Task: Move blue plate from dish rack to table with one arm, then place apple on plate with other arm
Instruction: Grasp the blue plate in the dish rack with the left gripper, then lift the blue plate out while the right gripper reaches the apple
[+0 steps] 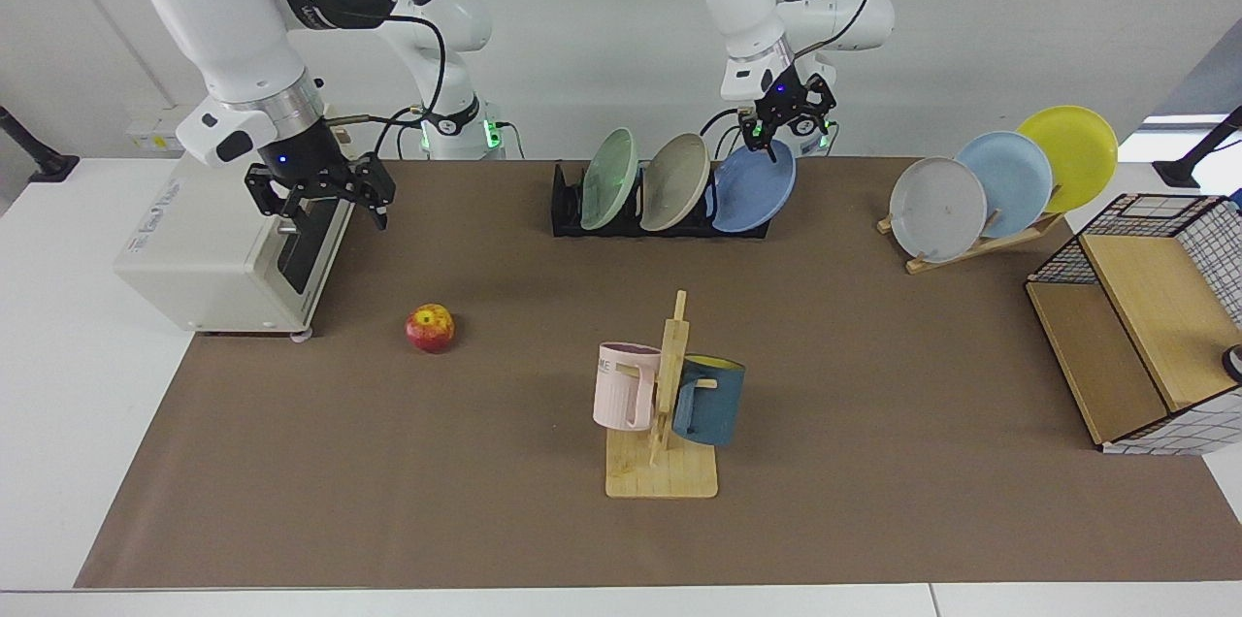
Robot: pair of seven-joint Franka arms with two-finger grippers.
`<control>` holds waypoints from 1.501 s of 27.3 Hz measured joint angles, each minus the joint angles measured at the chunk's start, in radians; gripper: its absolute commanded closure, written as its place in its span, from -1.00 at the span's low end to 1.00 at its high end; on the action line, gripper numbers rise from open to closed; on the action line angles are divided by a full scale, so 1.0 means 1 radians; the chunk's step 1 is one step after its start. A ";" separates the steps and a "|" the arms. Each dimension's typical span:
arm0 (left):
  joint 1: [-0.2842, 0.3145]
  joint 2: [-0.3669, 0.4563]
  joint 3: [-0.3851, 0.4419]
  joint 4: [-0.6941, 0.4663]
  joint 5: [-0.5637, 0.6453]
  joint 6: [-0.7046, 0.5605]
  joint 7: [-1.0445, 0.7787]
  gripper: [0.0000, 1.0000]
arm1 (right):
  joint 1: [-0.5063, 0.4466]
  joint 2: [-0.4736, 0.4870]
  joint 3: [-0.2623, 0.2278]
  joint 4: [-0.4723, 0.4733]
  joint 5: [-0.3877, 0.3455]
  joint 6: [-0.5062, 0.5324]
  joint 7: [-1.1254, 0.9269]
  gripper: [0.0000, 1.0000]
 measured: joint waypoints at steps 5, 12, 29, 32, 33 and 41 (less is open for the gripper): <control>0.025 0.056 -0.052 0.000 -0.001 0.017 -0.017 -1.00 | 0.000 0.000 0.000 0.000 0.000 0.000 0.000 -1.00; 0.097 0.102 -0.046 0.000 -0.019 0.056 0.099 -1.00 | -0.005 0.000 -0.001 0.000 0.000 0.000 0.000 -1.00; 0.110 0.126 -0.070 -0.011 -0.029 0.131 0.279 -0.98 | -0.009 0.003 0.007 -0.008 -0.059 0.072 0.000 -1.00; 0.096 0.120 -0.078 -0.026 -0.028 0.142 0.279 -0.97 | 0.009 0.011 0.010 -0.008 -0.082 0.073 0.000 -1.00; 0.095 0.118 -0.079 -0.029 -0.027 0.146 0.279 -0.95 | 0.014 0.016 0.010 -0.008 -0.086 0.073 0.000 -1.00; 0.105 0.115 -0.073 -0.037 -0.027 0.157 0.277 -0.08 | 0.029 0.095 0.011 0.005 -0.095 0.111 0.020 -1.00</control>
